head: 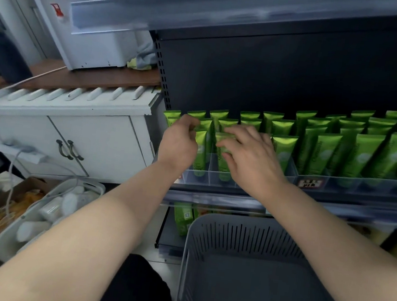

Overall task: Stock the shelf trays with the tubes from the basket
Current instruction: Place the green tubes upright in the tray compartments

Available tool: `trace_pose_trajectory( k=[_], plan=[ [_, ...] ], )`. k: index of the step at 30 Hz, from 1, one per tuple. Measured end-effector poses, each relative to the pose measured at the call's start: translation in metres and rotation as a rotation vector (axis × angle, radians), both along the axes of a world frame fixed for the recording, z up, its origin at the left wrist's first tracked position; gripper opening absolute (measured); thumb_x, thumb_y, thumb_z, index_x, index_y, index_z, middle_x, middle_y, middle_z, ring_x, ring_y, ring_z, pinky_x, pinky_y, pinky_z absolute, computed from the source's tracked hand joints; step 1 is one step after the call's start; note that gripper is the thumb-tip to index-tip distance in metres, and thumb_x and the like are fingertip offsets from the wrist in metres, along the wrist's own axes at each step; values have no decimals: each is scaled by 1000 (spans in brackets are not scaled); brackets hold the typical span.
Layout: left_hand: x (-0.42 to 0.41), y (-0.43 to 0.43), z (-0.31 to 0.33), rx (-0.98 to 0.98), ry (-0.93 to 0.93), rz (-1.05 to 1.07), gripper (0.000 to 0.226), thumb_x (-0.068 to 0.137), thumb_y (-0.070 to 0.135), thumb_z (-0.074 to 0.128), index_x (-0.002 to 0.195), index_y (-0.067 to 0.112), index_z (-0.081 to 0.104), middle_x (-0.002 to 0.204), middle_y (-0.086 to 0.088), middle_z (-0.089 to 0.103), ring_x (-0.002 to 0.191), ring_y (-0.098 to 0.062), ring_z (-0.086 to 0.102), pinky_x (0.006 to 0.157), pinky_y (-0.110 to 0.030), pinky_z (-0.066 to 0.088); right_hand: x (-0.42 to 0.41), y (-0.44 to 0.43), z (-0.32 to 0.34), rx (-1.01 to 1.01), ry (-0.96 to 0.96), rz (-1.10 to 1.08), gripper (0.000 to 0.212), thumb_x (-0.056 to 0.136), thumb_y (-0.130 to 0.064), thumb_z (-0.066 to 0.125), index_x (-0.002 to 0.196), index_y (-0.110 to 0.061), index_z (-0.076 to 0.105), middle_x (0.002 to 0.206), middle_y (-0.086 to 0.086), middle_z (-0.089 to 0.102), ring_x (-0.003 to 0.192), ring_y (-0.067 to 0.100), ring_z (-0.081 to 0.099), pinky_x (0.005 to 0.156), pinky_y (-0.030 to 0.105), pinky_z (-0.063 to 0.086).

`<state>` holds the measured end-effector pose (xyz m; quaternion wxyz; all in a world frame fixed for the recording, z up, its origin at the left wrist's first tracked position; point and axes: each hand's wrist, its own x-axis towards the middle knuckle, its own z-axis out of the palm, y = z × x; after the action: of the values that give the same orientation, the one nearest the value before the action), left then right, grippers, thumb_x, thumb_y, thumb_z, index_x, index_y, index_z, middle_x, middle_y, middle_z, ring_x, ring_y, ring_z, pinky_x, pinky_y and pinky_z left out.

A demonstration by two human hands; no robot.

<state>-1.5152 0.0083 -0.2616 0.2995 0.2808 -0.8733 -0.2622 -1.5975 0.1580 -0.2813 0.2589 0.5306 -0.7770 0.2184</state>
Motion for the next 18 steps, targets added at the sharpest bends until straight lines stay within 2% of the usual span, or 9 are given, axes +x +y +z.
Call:
trace_pose_trajectory(
  k=[5, 9, 12, 18],
  plan=[
    [8, 6, 6, -118, 20, 5, 35, 89, -1, 47, 118, 15, 58, 121, -6, 59, 105, -24, 58, 83, -32, 49, 9, 8, -4, 32, -7, 5, 22, 80, -12, 70, 102, -15, 69, 122, 8, 60, 117, 28, 52, 88, 44, 43],
    [16, 19, 4, -275, 19, -16, 36, 83, -3, 54, 115, 14, 61, 121, -7, 58, 112, -28, 51, 82, -34, 46, 14, 18, -4, 40, 20, -6, 21, 81, -13, 70, 102, -15, 69, 120, 7, 61, 115, 27, 53, 85, 43, 44],
    [22, 30, -1, -411, -7, -27, 37, 80, -3, 57, 112, 14, 62, 119, -7, 59, 111, -31, 49, 81, -40, 49, 16, 27, -6, 57, 35, -22, 22, 82, -13, 68, 103, -13, 68, 118, 7, 62, 113, 27, 53, 84, 43, 44],
    [31, 60, -24, -460, -60, -148, 40, 79, -7, 55, 113, 12, 63, 115, -10, 62, 109, -29, 52, 84, -41, 50, 23, 56, -25, 114, 45, -43, 22, 83, -15, 67, 105, -13, 67, 109, 4, 64, 104, 26, 55, 78, 40, 44]
  ],
)
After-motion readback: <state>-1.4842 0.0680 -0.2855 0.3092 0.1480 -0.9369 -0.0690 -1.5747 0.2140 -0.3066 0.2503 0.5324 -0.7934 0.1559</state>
